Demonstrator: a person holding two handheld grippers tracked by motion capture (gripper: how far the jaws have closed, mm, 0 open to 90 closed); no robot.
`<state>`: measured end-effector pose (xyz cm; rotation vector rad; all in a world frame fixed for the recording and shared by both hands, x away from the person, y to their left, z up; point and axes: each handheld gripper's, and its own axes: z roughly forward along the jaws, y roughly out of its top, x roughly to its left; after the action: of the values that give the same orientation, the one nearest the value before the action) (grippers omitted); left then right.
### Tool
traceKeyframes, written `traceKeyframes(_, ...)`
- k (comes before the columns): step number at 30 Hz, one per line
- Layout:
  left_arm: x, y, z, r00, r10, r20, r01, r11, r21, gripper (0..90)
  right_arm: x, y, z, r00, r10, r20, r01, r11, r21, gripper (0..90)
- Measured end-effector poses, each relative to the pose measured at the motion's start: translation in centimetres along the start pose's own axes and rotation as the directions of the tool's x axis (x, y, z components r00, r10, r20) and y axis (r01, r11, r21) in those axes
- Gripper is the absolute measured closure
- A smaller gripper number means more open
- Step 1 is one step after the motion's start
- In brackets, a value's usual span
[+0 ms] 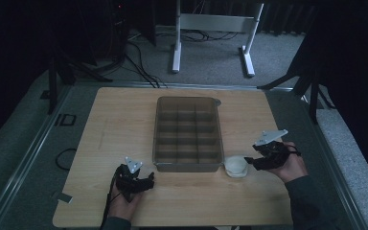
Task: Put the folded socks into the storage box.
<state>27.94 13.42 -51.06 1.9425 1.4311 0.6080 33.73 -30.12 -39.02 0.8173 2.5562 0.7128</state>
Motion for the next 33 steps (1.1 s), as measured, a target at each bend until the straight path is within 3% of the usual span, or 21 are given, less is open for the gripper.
traceKeyframes(17,0.0,0.0,0.0,1.0000,0.002,0.000,-0.002,1.0000,0.002,15.6,0.0,0.8,0.5,0.9982,-0.053,-0.028,0.055,0.996,0.064,40.9)
traceKeyframes(33,0.0,0.0,0.0,1.0000,0.003,0.000,-0.003,1.0000,0.002,15.6,0.1,1.8,0.8,0.9934,-0.103,-0.049,0.108,0.987,0.117,40.9)
